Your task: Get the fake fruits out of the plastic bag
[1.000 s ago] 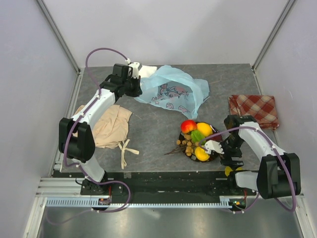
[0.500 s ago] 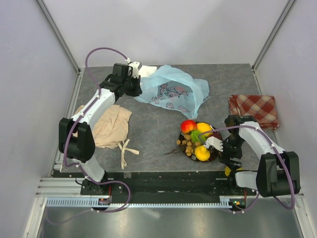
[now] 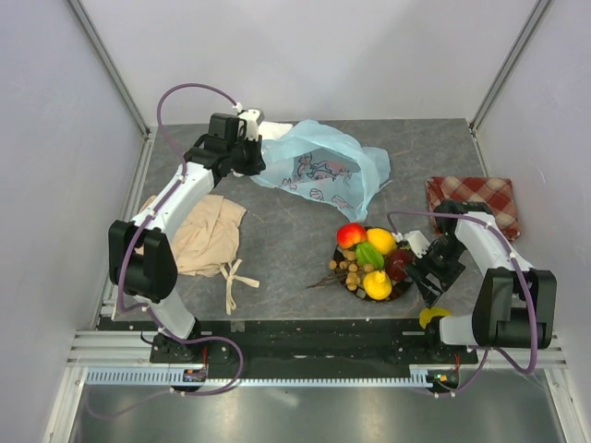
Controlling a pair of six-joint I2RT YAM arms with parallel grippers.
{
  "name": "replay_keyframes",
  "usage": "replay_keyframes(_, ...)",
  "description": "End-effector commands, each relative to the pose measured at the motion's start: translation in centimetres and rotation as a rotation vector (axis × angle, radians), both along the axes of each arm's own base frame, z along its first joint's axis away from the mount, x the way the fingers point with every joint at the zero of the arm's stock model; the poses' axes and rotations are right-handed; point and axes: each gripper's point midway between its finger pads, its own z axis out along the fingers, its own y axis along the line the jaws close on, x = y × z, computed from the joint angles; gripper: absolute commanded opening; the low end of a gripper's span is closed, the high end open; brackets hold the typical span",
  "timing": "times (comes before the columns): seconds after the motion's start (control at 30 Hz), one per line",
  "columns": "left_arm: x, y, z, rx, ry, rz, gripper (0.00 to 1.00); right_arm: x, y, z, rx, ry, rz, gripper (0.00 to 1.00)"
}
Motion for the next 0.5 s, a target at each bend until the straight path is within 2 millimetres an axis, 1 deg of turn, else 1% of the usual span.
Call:
replay_keyframes(0.0,0.6,-0.2,2.6,-0.013,-0.072,-0.017,0.02,-1.3,-0.2,1.6,-0.076,0.05,-0.115,0.86)
replay_keyframes(0.03,0.6,-0.2,2.8,-0.011,-0.078,-0.015,0.02,-0.4,-0.4,1.2,-0.111,0.02,-0.164,0.85)
replay_keyframes(0.07,0.7,-0.1,2.9,-0.009,-0.082,-0.012,0.02,-0.3,-0.5,1.2,-0.157,0.031,-0.251,0.87)
replay_keyframes(0.1,0.7,0.0,3.3,-0.006,-0.093,-0.007,0.02,-0.3,-1.0,1.1,-0.188,0.047,-0.299,0.91)
replay_keyframes(0.13,0.7,0.0,3.6,-0.006,-0.1,-0.009,0.02,-0.2,-1.7,0.8,-0.23,0.055,-0.317,0.91)
replay_keyframes(0.2,0.7,0.1,3.7,-0.005,-0.104,-0.008,0.02,-0.3,-2.0,0.5,-0.242,0.066,-0.355,0.89)
replay_keyframes(0.23,0.6,0.0,3.9,-0.011,-0.106,-0.011,0.02,-0.5,-2.0,0.6,-0.243,0.089,-0.345,0.89)
replay_keyframes(0.27,0.5,-0.2,4.2,-0.024,-0.108,-0.015,0.02,-0.6,-2.0,0.7,-0.231,0.097,-0.305,0.85)
replay_keyframes(0.3,0.3,-0.3,4.2,-0.033,-0.106,-0.017,0.02,-0.3,-2.2,0.7,-0.232,0.085,-0.272,0.87)
replay_keyframes(0.37,0.1,-0.5,4.5,-0.051,-0.11,-0.021,0.02,0.5,-3.6,0.3,-0.276,0.046,-0.159,0.89)
replay_keyframes(0.4,0.0,-0.5,4.3,-0.053,-0.107,-0.021,0.02,0.9,-4.2,-0.3,-0.294,0.036,-0.114,0.89)
replay_keyframes(0.43,-0.1,-0.4,4.5,-0.054,-0.112,-0.02,0.02,0.9,-5.0,-0.5,-0.324,0.039,-0.074,0.9)
replay_keyframes(0.47,-0.1,-0.4,4.6,-0.054,-0.117,-0.021,0.02,1.0,-5.2,-0.9,-0.324,0.037,-0.046,0.9)
